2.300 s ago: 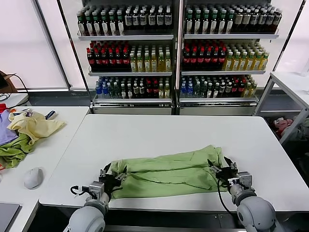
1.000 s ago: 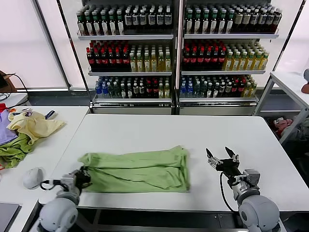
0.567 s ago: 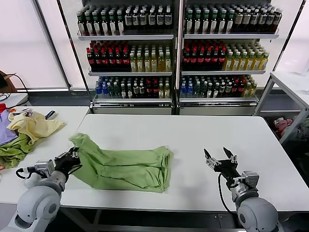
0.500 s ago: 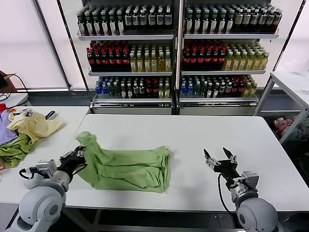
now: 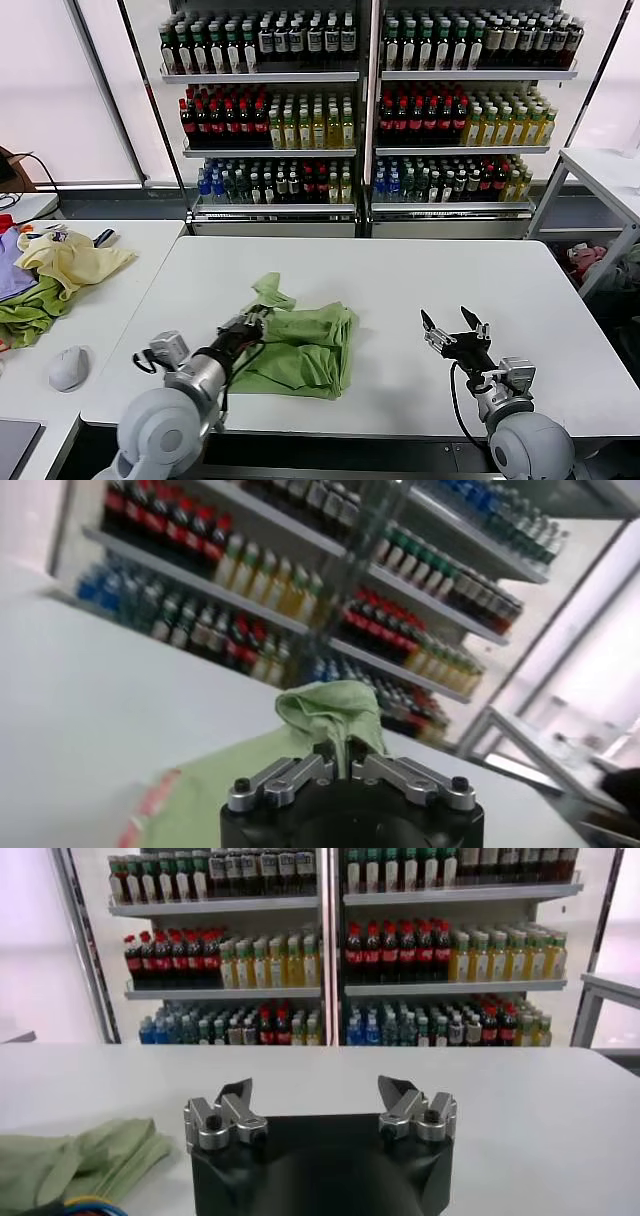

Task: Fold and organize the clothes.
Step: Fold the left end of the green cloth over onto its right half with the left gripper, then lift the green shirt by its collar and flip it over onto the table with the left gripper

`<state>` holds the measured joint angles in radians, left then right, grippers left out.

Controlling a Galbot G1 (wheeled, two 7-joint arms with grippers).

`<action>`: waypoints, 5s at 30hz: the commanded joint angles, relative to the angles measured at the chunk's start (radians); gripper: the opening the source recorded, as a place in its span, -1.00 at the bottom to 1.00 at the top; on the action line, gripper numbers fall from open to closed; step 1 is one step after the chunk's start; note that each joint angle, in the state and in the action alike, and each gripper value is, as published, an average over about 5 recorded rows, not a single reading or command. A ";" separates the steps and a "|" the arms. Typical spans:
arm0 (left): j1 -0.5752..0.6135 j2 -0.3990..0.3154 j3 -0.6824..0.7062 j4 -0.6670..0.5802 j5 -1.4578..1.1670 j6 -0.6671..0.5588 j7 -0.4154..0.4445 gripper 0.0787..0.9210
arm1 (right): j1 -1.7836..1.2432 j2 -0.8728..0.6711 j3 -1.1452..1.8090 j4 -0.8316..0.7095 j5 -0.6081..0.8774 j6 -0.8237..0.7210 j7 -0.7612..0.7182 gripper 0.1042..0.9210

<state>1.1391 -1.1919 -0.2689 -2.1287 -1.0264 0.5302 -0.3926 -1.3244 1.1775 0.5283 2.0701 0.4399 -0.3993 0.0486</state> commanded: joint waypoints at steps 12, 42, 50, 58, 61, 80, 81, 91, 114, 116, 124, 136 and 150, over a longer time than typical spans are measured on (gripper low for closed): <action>-0.071 -0.153 0.200 0.189 0.131 -0.080 0.110 -0.42 | 0.016 0.021 -0.015 -0.015 0.008 0.011 0.001 0.76; 0.116 0.004 0.000 0.254 0.664 -0.162 0.100 0.77 | 0.002 0.067 -0.021 0.003 -0.020 0.015 0.002 0.76; 0.083 0.001 0.026 0.272 0.594 -0.075 0.092 0.77 | -0.007 0.068 -0.014 0.013 -0.024 0.016 0.001 0.76; 0.086 0.002 0.028 0.262 0.536 -0.014 0.076 0.60 | -0.011 0.062 -0.008 0.023 -0.024 0.016 0.001 0.76; 0.090 0.003 0.026 0.250 0.489 0.001 0.081 0.40 | -0.011 0.061 -0.007 0.027 -0.023 0.015 0.001 0.76; 0.092 -0.008 -0.169 0.182 -0.056 -0.016 0.069 -0.86 | -0.011 0.056 0.002 0.033 -0.010 0.022 -0.002 0.76; 0.096 -0.003 -0.195 0.171 -0.088 -0.015 0.067 -0.89 | -0.009 0.056 0.002 0.030 -0.009 0.024 -0.002 0.76; 0.108 0.191 -0.519 0.121 -0.250 0.010 0.056 -0.92 | 0.018 0.059 -0.015 0.011 0.005 0.036 -0.006 0.76; 0.037 0.048 0.065 0.085 0.662 -0.045 0.088 -0.92 | 0.024 0.060 -0.034 0.041 0.025 0.050 -0.007 0.76; 0.014 0.000 0.139 0.114 0.718 -0.041 0.093 -0.92 | 0.023 0.056 -0.030 0.043 0.025 0.049 -0.007 0.76; -0.124 -0.062 0.318 0.182 0.777 0.038 0.096 -0.92 | 0.025 0.041 -0.012 0.048 0.032 0.047 -0.007 0.76; -0.186 -0.146 0.385 0.241 0.731 -0.015 0.099 -0.81 | 0.047 0.030 -0.013 0.037 0.039 0.041 -0.008 0.76; 0.087 -0.093 0.128 -0.010 0.637 -0.224 0.073 0.12 | 0.177 0.088 -0.256 -0.095 -0.011 0.033 0.077 0.76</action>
<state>1.0548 -1.2994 0.0013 -1.9842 -0.3803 0.4281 -0.3054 -1.2411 1.2230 0.4557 2.0837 0.4685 -0.3618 0.0634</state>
